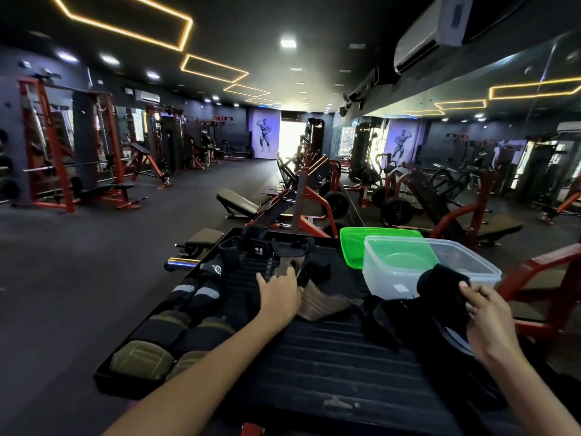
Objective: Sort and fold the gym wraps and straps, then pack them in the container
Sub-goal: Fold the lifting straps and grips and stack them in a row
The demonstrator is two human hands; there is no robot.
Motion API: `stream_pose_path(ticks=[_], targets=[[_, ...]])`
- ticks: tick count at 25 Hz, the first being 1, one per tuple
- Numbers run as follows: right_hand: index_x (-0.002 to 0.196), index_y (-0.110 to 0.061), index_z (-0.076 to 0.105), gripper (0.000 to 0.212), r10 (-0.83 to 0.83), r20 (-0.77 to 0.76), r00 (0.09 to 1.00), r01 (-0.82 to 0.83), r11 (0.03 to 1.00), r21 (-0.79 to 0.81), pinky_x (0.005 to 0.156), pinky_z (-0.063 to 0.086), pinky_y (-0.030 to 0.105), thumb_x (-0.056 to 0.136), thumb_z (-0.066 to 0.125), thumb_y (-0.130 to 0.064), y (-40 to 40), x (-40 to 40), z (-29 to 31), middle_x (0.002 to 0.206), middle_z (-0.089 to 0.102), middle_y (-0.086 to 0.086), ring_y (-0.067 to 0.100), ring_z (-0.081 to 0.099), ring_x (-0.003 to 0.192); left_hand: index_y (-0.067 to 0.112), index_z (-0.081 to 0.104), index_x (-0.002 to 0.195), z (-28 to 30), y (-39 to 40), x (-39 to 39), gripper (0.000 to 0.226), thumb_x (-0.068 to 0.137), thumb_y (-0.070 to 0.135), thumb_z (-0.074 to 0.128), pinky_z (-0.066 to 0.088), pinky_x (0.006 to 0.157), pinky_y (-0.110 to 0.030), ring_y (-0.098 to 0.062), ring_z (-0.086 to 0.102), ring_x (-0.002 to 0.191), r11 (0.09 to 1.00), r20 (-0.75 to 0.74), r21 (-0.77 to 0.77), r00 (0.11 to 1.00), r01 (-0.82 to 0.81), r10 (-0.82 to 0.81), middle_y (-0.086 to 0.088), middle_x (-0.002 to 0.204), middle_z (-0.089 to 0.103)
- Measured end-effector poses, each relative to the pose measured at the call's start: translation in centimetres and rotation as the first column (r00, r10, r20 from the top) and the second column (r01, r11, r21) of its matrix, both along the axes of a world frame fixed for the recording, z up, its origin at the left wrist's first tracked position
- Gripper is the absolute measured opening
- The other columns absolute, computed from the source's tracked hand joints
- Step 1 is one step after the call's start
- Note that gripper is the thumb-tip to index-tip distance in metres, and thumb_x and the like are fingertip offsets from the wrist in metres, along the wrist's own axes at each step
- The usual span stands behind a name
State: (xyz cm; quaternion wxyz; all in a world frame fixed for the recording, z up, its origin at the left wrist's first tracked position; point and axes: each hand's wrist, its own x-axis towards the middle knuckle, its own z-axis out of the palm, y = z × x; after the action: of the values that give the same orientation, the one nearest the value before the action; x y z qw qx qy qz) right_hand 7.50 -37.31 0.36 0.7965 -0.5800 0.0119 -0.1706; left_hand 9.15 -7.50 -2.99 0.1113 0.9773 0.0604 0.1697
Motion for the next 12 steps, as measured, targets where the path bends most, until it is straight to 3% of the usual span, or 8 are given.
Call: stream_pose_path(ticks=[2, 4, 5, 7, 10, 12], targets=[[0.063, -0.017, 0.039, 0.034, 0.015, -0.008, 1.000, -0.015, 1.000, 0.013, 0.043, 0.048, 0.014, 0.095, 0.046, -0.010, 0.1, -0.5, -0.3, 0.045, 0.057, -0.007, 0.003, 0.057, 0.044, 0.010, 0.039, 0.123, 0.2, 0.7, 1.4, 0.031, 0.097, 0.025, 0.046, 0.017, 0.113, -0.055, -0.027, 0.053, 0.116, 0.986, 0.078, -0.157, 0.996, 0.055, -0.043, -0.007, 0.113, 0.062], [0.063, -0.018, 0.038, 0.034, 0.052, -0.017, 0.999, -0.051, 0.998, 0.033, 0.042, 0.047, 0.014, 0.095, 0.046, -0.011, 0.6, -1.0, -0.4, 0.046, 0.056, -0.007, 0.005, 0.057, 0.045, 0.006, 0.029, 0.135, 0.5, 1.2, 2.8, 0.048, 0.096, 0.028, 0.048, 0.011, 0.114, -0.055, -0.029, 0.036, 0.133, 0.970, -0.080, -0.226, 0.991, 0.085, -0.105, -0.013, 0.137, 0.045], [0.064, -0.018, 0.038, 0.033, 0.067, -0.018, 0.998, -0.067, 0.997, 0.037, 0.043, 0.047, 0.014, 0.095, 0.047, -0.012, 0.9, -1.1, -0.4, 0.047, 0.056, -0.007, 0.006, 0.057, 0.047, 0.001, 0.015, 0.144, 0.7, 1.2, 3.1, 0.068, 0.095, 0.034, 0.049, 0.005, 0.115, -0.053, -0.031, 0.021, 0.141, 0.983, -0.253, -0.165, 0.960, 0.081, -0.121, -0.016, 0.150, 0.027], [0.066, -0.019, 0.040, 0.031, 0.094, -0.015, 0.995, -0.094, 0.995, 0.016, 0.044, 0.047, 0.014, 0.094, 0.048, -0.012, 1.5, -1.2, -0.4, 0.050, 0.056, -0.007, 0.008, 0.057, 0.053, -0.004, -0.013, 0.145, 0.7, 0.6, 3.2, 0.100, 0.090, 0.045, 0.055, -0.003, 0.115, -0.049, -0.033, -0.003, 0.145, 0.996, -0.490, -0.005, 0.868, 0.094, -0.084, -0.020, 0.156, -0.007], [0.066, -0.018, 0.039, 0.031, 0.124, 0.000, 0.992, -0.124, 0.992, -0.034, 0.042, 0.044, 0.011, 0.094, 0.048, -0.010, 2.7, -1.1, -0.2, 0.047, 0.052, -0.009, 0.002, 0.053, 0.046, -0.004, -0.019, 0.143, 1.3, -1.4, 1.8, 0.113, 0.084, 0.051, 0.060, -0.005, 0.116, -0.047, -0.038, -0.012, 0.143, 0.980, -0.553, 0.135, 0.832, 0.146, -0.048, -0.024, 0.152, -0.019], [0.066, -0.018, 0.040, 0.031, 0.132, 0.011, 0.991, -0.131, 0.989, -0.074, 0.041, 0.042, 0.011, 0.094, 0.048, -0.008, 3.7, -1.1, 0.2, 0.049, 0.051, -0.007, 0.003, 0.051, 0.046, 0.002, -0.014, 0.146, 1.8, -2.6, 0.6, 0.112, 0.082, 0.050, 0.063, -0.004, 0.116, -0.046, -0.036, -0.010, 0.143, 0.948, -0.535, 0.128, 0.825, 0.290, -0.180, -0.021, 0.154, -0.015]])
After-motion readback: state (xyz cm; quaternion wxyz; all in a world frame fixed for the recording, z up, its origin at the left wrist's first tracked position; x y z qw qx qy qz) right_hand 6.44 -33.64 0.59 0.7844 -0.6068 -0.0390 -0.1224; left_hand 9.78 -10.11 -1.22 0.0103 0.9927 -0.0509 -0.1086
